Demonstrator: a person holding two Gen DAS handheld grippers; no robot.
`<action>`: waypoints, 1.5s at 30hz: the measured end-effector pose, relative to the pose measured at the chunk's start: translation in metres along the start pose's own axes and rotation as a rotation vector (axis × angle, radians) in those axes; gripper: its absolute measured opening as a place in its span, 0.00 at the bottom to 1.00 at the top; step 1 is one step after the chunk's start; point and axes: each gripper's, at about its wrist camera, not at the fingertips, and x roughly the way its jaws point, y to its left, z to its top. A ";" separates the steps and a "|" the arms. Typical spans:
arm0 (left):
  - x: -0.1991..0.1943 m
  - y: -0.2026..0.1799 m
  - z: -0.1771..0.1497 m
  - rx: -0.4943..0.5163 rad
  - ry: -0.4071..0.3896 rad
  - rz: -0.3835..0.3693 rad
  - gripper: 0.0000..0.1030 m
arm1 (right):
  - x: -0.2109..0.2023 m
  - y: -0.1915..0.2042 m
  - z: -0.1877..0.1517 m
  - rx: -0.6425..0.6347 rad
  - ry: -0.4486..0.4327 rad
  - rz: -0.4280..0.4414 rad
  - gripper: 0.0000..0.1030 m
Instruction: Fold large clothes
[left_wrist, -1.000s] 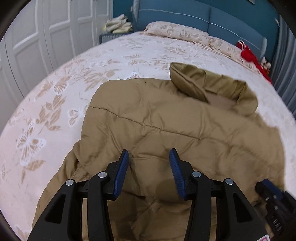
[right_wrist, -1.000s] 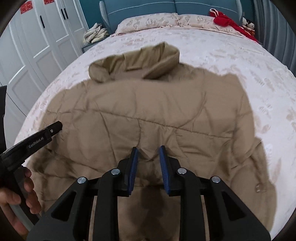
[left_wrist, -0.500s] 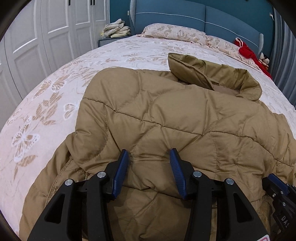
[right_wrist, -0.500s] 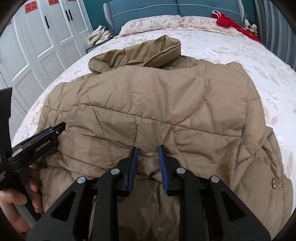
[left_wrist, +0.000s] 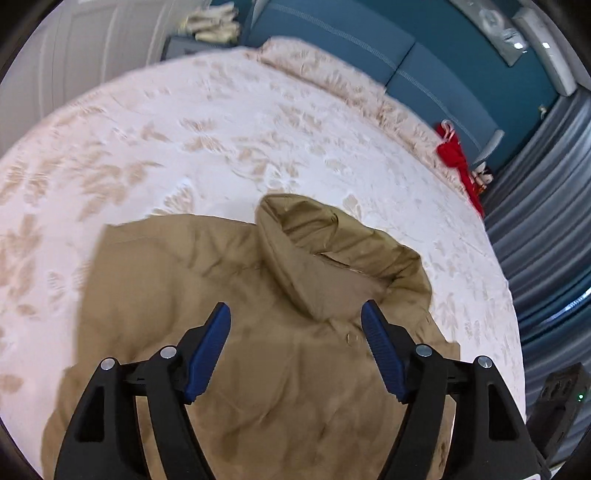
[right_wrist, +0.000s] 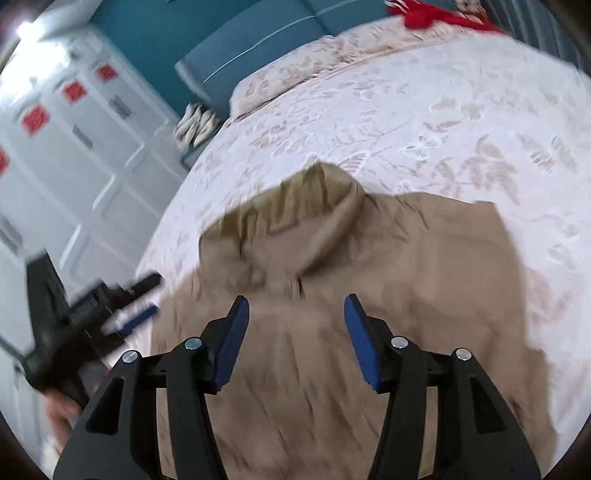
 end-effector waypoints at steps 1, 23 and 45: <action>0.014 -0.003 0.006 -0.008 0.015 0.005 0.68 | 0.010 -0.002 0.006 0.027 0.002 0.006 0.51; 0.088 0.012 -0.038 0.249 0.044 0.160 0.08 | 0.100 -0.018 -0.008 -0.213 0.054 -0.204 0.01; 0.009 0.011 0.007 0.370 -0.107 0.249 0.42 | 0.009 -0.025 0.028 -0.193 -0.017 -0.239 0.17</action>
